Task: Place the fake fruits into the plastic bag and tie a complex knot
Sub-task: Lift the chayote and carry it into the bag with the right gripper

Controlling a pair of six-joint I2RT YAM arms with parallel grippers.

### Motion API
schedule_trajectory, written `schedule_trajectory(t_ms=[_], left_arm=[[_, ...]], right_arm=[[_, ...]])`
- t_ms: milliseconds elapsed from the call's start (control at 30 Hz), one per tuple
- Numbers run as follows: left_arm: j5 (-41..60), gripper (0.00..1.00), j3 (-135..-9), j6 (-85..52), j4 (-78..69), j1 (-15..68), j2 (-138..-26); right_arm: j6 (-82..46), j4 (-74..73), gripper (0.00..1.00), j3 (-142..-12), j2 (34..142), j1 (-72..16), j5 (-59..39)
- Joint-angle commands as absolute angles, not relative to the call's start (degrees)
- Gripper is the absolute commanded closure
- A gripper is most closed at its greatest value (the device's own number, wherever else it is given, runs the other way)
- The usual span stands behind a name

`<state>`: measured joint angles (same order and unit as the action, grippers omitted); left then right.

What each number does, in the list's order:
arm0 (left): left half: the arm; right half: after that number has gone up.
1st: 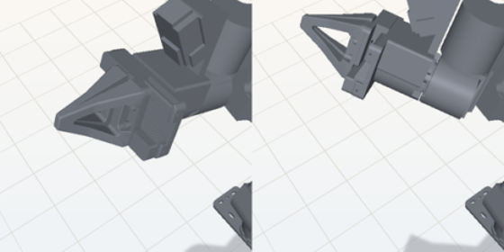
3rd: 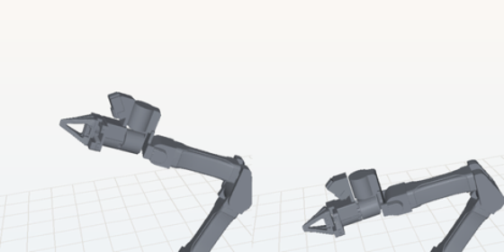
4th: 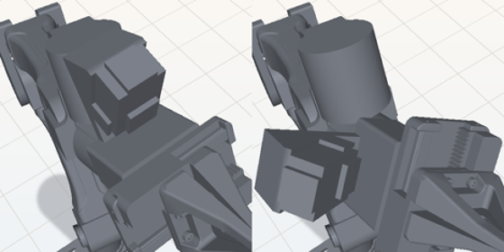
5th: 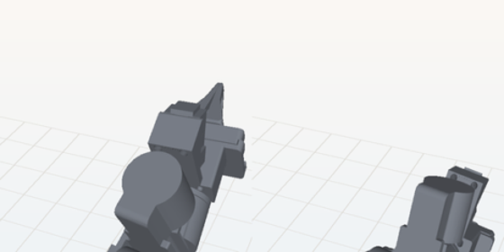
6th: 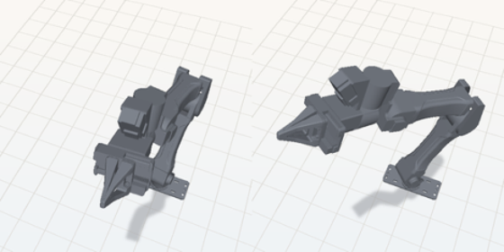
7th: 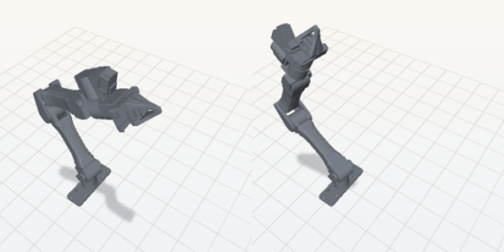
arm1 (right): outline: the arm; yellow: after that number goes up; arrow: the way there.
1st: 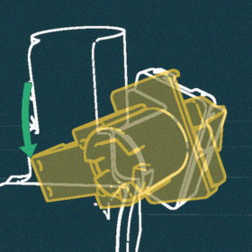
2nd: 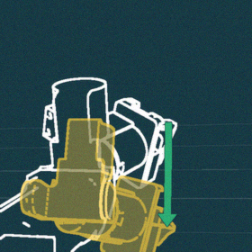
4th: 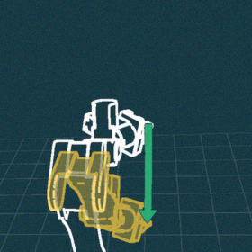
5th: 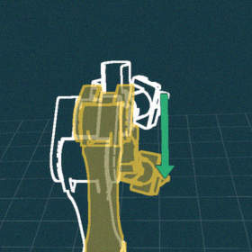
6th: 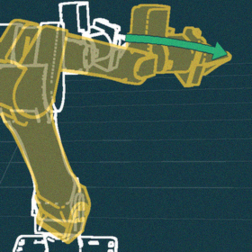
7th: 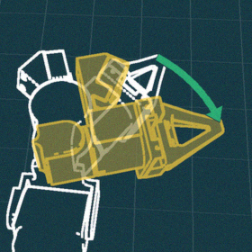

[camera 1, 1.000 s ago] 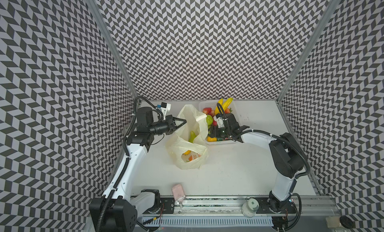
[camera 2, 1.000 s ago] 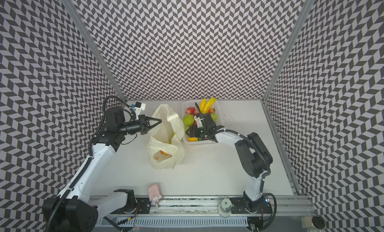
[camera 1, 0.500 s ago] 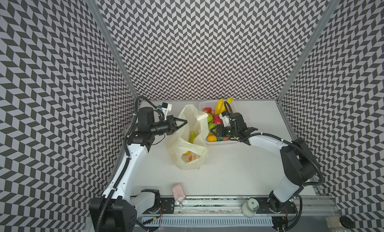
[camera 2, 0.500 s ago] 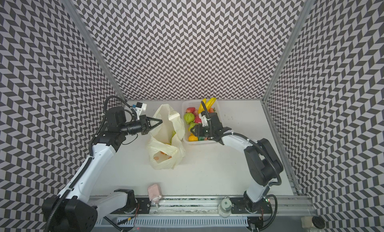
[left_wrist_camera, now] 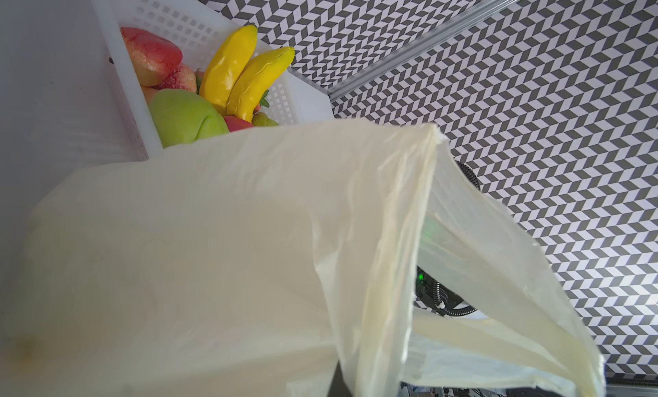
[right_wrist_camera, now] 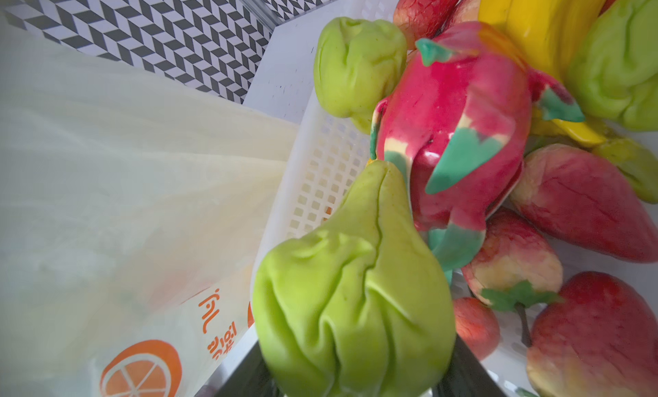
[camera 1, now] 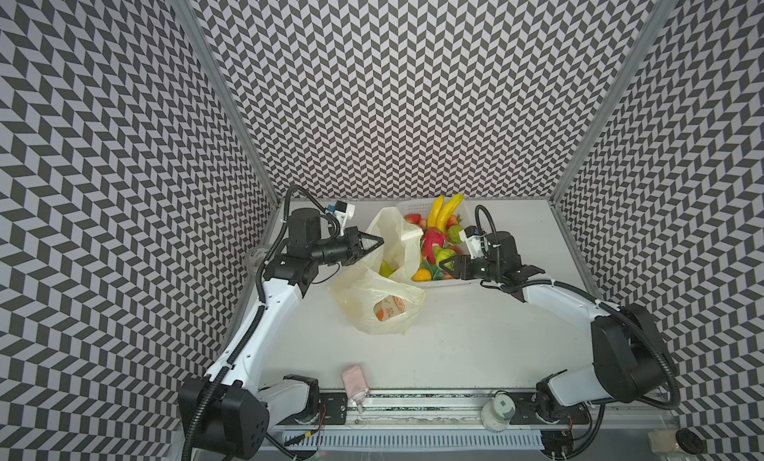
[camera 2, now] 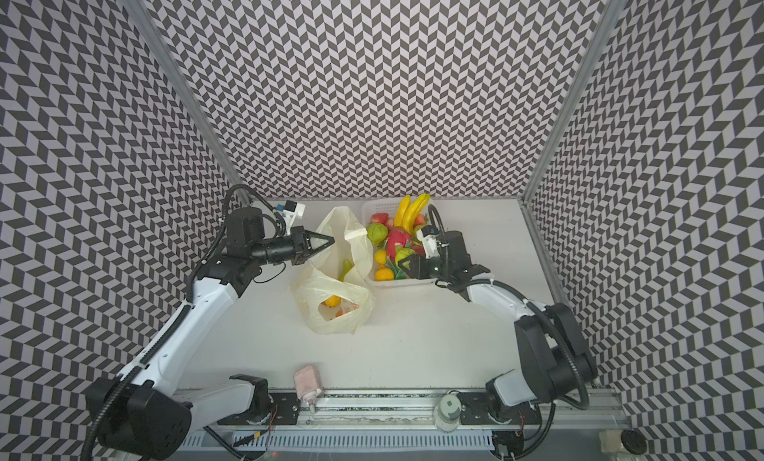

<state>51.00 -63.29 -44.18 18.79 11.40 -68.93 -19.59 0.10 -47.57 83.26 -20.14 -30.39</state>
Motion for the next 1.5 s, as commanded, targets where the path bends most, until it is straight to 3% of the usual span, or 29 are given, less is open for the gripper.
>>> schedule_trajectory(t_ms=[0,433,867,1167,1467], left_arm=[[49.5,1.0,-65.9,-43.1,19.6,12.0,-69.4],[49.2,1.0,-68.6,-42.2,19.9,12.9,-71.9],[45.2,1.0,-72.6,-31.9,32.5,10.6,-73.3],[45.8,1.0,-73.1,-30.9,33.1,10.3,-73.7],[46.2,1.0,-73.0,-31.4,32.4,10.3,-74.0]], right_arm=[[-17.0,-3.1,0.5,-46.2,79.8,-19.0,-33.5],[-16.6,-2.5,0.5,-44.1,74.0,-18.8,-38.5],[-16.6,-1.1,0.5,-43.2,69.2,-19.1,-42.5],[-17.2,2.6,0.5,-42.5,62.0,-19.7,-45.2],[-24.5,-0.2,0.51,-42.5,55.7,-29.4,-46.1]])
